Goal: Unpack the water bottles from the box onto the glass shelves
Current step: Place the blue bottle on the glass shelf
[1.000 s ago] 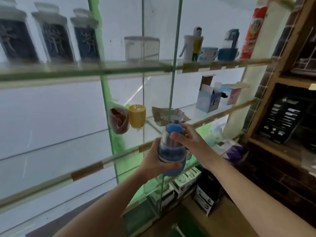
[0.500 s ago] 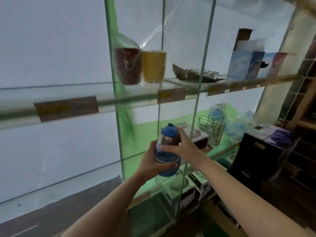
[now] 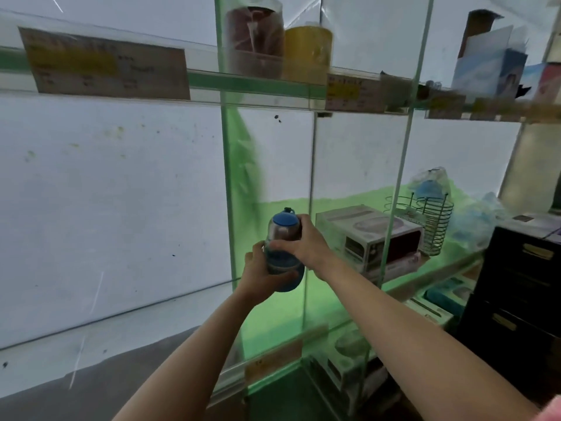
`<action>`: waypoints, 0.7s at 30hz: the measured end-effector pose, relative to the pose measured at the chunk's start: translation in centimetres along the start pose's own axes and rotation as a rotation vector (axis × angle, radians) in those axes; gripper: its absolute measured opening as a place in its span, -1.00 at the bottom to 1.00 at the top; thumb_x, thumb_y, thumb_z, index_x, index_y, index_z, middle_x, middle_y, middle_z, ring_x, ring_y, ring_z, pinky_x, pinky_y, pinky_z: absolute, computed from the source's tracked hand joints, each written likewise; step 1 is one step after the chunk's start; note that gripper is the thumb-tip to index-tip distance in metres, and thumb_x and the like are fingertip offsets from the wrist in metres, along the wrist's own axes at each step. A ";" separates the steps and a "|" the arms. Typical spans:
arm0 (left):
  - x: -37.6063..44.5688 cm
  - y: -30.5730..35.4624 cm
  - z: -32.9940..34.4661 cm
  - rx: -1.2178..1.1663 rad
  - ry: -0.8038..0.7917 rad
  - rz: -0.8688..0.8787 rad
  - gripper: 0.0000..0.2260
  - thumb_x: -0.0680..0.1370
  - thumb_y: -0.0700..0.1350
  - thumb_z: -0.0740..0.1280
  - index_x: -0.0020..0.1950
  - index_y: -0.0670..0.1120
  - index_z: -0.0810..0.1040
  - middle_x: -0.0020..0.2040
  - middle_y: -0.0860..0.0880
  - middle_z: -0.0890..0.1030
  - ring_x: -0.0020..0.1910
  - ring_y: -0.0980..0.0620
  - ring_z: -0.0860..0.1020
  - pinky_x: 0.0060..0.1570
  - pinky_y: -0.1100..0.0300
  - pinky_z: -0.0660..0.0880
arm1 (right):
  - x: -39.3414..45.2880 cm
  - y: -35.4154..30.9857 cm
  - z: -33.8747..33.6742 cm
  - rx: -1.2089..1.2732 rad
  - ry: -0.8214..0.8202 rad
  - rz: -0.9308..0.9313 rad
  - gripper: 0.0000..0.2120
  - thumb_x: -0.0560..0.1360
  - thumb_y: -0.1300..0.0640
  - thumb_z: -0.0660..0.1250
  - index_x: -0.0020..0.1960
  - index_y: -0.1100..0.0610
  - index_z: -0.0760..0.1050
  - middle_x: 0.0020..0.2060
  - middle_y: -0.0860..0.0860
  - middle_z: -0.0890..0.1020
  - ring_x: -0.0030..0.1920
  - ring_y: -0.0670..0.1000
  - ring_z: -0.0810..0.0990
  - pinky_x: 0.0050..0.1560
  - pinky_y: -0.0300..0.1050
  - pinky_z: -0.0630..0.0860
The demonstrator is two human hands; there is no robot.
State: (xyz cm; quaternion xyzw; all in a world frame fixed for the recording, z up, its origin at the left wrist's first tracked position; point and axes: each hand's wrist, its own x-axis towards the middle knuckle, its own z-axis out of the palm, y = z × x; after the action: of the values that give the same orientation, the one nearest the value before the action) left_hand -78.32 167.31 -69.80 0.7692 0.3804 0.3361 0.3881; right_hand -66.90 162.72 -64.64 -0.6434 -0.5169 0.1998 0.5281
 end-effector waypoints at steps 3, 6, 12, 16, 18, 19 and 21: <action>-0.5 0.1 -0.1 0.092 0.016 -0.029 -0.13 0.33 0.00 0.55 0.46 -0.12 0.11 0.32 -0.14 0.24 0.34 -0.12 0.31 0.32 0.00 0.39 | 0.4 0.4 0.6 -0.005 -0.006 0.027 -0.39 0.31 0.14 0.54 0.25 0.11 0.32 0.07 0.00 0.52 0.13 0.05 0.53 0.22 -0.02 0.48; -1.2 0.8 -0.3 0.232 0.090 0.012 -0.16 0.38 0.02 0.49 0.48 -0.14 0.07 0.40 -0.17 0.14 0.42 -0.15 0.15 0.40 0.01 0.23 | 0.6 0.3 0.5 -0.007 -0.045 0.055 -0.35 0.33 0.12 0.52 0.31 0.12 0.29 0.15 0.03 0.50 0.21 0.09 0.50 0.27 -0.01 0.44; -3.2 4.5 -0.1 0.266 0.224 0.253 -0.42 0.44 0.02 0.43 0.34 -0.13 0.25 0.27 -0.12 0.24 0.29 -0.07 0.26 0.30 0.07 0.28 | -1.0 -1.4 -1.0 -0.075 0.006 -0.060 -0.15 0.36 0.02 0.50 0.48 0.14 0.12 0.44 0.06 0.30 0.42 0.04 0.29 0.36 -0.07 0.25; -5.4 6.6 1.6 0.147 0.238 0.389 -0.47 0.43 -0.10 0.43 0.28 -0.17 0.27 0.22 -0.10 0.34 0.23 -0.06 0.34 0.26 -0.03 0.36 | -4.2 -2.3 -3.1 -0.083 0.026 -0.141 -0.29 0.40 0.00 0.45 0.45 0.08 0.21 0.40 -0.02 0.36 0.38 -0.08 0.35 0.26 -0.19 0.29; -7.1 7.3 3.7 0.058 0.201 0.409 -0.45 0.44 -0.14 0.43 0.32 -0.18 0.22 0.25 -0.09 0.37 0.27 -0.02 0.37 0.27 0.01 0.36 | -7.0 -2.3 -5.2 -0.085 0.051 -0.168 -0.38 0.43 0.04 0.43 0.41 0.08 0.25 0.35 -0.05 0.41 0.30 -0.14 0.40 0.23 -0.22 0.32; -8.0 7.6 4.9 0.012 0.179 0.396 -0.43 0.45 -0.15 0.42 0.34 -0.17 0.19 0.25 -0.08 0.39 0.26 0.02 0.40 0.25 0.09 0.37 | -8.5 -1.9 -6.2 -0.090 0.069 -0.164 -0.40 0.43 0.04 0.42 0.39 0.09 0.27 0.34 -0.06 0.42 0.28 -0.15 0.41 0.25 -0.21 0.34; -9.9 8.2 8.5 -0.076 0.090 0.408 -0.41 0.45 -0.17 0.43 0.36 -0.16 0.18 0.22 -0.04 0.42 0.20 0.08 0.44 0.17 0.22 0.39 | -12.0 0.1 -9.2 -0.062 0.158 -0.121 -0.43 0.44 0.07 0.42 0.38 0.10 0.29 0.32 -0.07 0.43 0.28 -0.15 0.42 0.29 -0.23 0.34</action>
State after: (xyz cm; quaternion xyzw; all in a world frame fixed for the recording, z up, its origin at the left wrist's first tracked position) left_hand -73.51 152.68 -69.04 0.7993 0.2210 0.4559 0.3232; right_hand -64.12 147.85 -64.88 -0.6408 -0.5174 0.0999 0.5582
